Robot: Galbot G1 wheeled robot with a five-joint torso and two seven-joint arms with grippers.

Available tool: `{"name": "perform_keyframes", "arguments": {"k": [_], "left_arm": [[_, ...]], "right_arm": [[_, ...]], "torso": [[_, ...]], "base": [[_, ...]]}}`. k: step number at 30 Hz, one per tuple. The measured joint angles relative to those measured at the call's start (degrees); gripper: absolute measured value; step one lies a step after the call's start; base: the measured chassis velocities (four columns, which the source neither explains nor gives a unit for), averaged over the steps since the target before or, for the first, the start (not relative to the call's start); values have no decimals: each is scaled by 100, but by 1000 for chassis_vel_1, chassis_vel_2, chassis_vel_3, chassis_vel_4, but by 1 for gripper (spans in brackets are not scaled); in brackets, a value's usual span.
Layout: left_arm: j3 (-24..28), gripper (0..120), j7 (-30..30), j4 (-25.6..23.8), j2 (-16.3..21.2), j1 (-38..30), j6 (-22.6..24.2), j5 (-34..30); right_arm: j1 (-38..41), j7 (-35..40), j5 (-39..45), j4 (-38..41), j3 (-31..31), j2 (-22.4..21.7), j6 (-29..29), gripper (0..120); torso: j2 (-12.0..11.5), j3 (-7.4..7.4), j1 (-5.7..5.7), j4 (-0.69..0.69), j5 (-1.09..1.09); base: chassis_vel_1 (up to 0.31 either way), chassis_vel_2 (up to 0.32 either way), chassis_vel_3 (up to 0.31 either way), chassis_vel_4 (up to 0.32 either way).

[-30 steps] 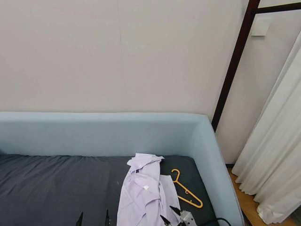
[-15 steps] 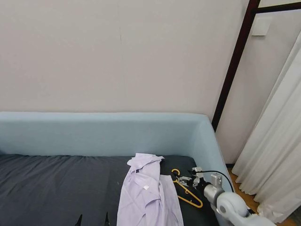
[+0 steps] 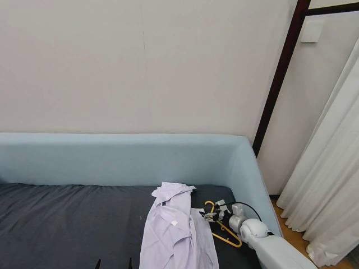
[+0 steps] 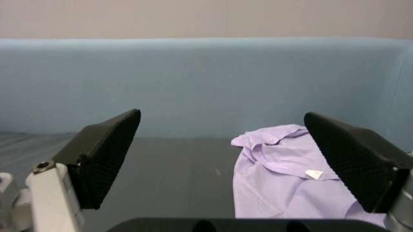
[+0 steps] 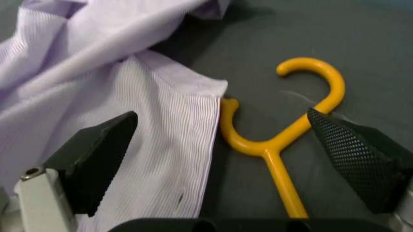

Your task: Pick up the clothes from the sofa and hang them on the clothes hanger.

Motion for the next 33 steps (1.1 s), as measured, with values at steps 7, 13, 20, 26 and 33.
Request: {"name": "perform_keyframes", "arguments": {"k": [7, 13, 20, 26, 33], "left_arm": [[-23, 100, -117, 144, -23, -63, 20, 12], [-42, 100, -180, 143, 1, -78, 80, 5], [-89, 100, -204, 68, 0, -30, 67, -12], [-94, 100, -204, 69, -9, -36, 20, 15], [-98, 100, -205, 85, -20, -49, -22, 12]], "right_arm": [[75, 36, -154, -309, 69, 256, 81, 88], [214, -83, -291, -772, 36, 438, 167, 65], [287, -157, -336, -834, 26, 601, 259, 42], [352, -186, -349, -782, -109, 588, 355, 19], [356, -226, -370, -746, -203, 548, 436, 0]], "torso": [[0, -1, 0, 1, 0], [0, 0, 0, 0, 0], [0, 0, 0, 2, 1], [0, 0, 0, 1, 0], [0, -1, -1, 1, 1]], "base": [[0, 0, 0, 0], [0, 0, 0, 0], [0, 0, 0, 0], [0, 0, 0, 0], [0, 0, 0, 0]]}}
